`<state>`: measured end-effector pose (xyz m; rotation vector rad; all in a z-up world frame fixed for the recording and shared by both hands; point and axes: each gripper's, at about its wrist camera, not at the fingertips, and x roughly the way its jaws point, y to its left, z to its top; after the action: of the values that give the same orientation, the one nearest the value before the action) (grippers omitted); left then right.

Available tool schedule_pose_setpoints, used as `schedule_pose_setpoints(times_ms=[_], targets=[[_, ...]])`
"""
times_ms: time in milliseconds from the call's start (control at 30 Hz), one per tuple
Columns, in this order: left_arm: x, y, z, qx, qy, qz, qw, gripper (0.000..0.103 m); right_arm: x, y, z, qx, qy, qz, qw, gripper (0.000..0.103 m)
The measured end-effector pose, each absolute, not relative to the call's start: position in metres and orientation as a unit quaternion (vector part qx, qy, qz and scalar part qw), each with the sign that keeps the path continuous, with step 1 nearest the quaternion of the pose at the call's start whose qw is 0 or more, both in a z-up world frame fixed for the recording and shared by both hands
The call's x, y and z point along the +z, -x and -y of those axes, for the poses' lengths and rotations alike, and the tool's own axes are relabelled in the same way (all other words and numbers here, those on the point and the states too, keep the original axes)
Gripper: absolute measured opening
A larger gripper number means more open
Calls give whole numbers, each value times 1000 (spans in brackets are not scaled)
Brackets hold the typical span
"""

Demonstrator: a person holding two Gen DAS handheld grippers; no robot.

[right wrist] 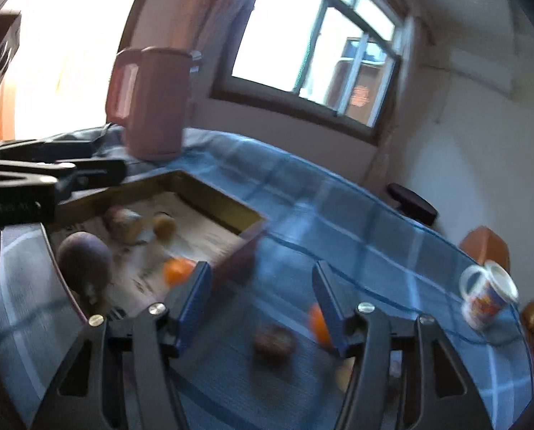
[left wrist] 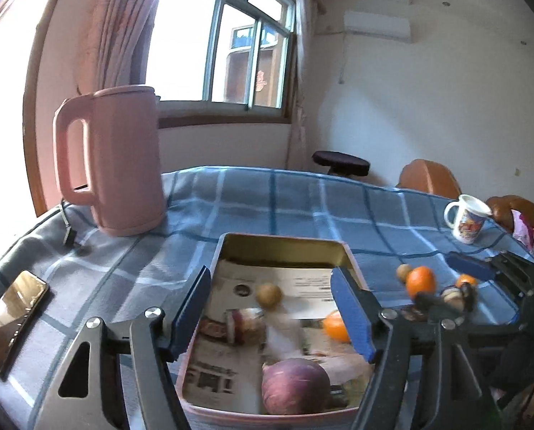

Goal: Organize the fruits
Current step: 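Grasp the dark brown round fruit with the right tool while the left tool moves to the orange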

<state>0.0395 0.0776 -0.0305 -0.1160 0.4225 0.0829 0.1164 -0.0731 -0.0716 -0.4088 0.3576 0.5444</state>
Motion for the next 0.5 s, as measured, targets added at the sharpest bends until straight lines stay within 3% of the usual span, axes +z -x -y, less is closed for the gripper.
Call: schedule_pose_setpoints(times_ms=[267,500], targets=[[-31,-48,-29,11,22,-212,977,71,-62,-130,164,180,136,-183,957,62],[-34,-60,-29,25,9,-221,975,71,-70,-136,125,244,144,-219,934,61]])
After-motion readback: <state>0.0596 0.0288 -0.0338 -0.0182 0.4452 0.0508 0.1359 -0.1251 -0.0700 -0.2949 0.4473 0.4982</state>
